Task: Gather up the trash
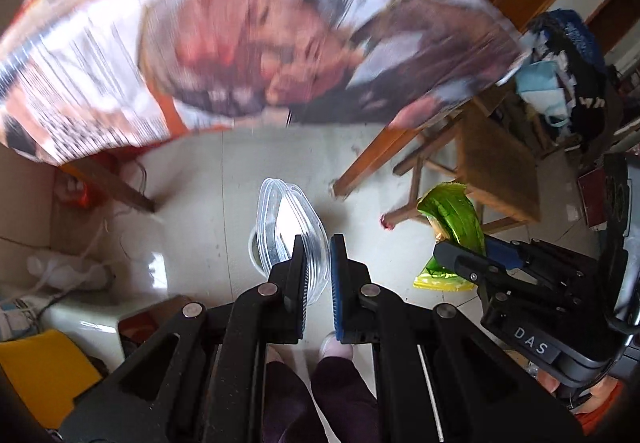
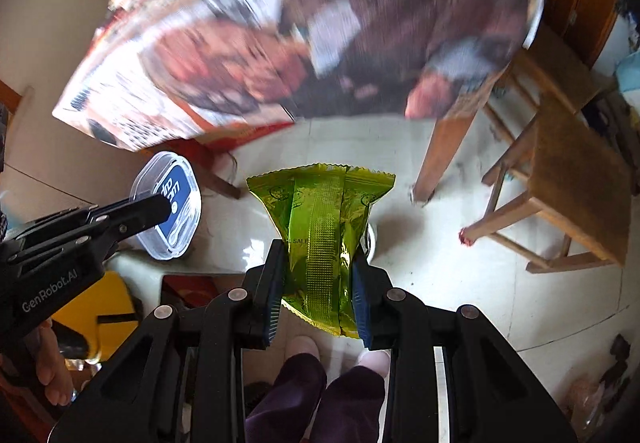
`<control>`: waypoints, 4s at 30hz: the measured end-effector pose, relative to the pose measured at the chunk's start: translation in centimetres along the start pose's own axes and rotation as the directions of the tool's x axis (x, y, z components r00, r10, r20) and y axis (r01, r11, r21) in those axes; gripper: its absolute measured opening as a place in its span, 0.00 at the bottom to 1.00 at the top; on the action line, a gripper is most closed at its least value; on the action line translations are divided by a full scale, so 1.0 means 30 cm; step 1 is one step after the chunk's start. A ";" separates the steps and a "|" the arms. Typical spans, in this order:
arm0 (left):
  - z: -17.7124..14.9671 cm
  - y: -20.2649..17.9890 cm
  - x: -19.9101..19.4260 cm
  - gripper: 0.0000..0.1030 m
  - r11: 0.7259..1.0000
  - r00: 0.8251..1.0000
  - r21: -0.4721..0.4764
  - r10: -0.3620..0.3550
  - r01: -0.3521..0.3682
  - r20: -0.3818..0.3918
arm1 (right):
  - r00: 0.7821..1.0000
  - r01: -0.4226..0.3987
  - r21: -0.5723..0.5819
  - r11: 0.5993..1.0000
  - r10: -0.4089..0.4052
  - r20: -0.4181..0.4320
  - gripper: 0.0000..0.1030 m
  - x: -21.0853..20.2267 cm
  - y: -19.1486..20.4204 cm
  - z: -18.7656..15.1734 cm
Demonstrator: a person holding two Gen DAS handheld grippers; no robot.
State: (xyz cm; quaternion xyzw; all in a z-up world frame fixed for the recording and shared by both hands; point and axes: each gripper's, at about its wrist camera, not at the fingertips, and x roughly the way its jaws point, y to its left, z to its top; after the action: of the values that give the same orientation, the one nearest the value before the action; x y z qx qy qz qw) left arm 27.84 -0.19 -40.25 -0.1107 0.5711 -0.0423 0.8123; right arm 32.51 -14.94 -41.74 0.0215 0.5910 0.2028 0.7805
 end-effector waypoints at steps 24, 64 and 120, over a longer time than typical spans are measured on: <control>-0.156 0.340 0.854 0.09 0.980 0.985 -0.200 -0.054 0.020 -0.164 | 0.991 -0.053 -0.046 0.998 0.047 -0.124 0.33 0.877 -0.103 -0.050; 0.067 0.119 0.026 0.17 0.999 0.999 -0.004 0.039 -0.039 0.004 | 0.998 -0.014 0.000 1.000 0.014 0.058 0.61 -0.006 0.080 0.077; 0.788 -0.184 -0.989 0.81 0.992 0.836 -0.056 0.127 -0.115 0.533 | 0.783 0.123 -0.191 0.974 0.023 0.621 0.79 -1.010 0.208 0.782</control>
State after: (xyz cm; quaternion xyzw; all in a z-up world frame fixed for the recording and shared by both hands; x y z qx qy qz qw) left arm 40.11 3.34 -4.10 -0.0905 0.3280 0.0478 0.9391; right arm 45.90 -14.74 -5.28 -0.0158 0.2760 0.2280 0.9336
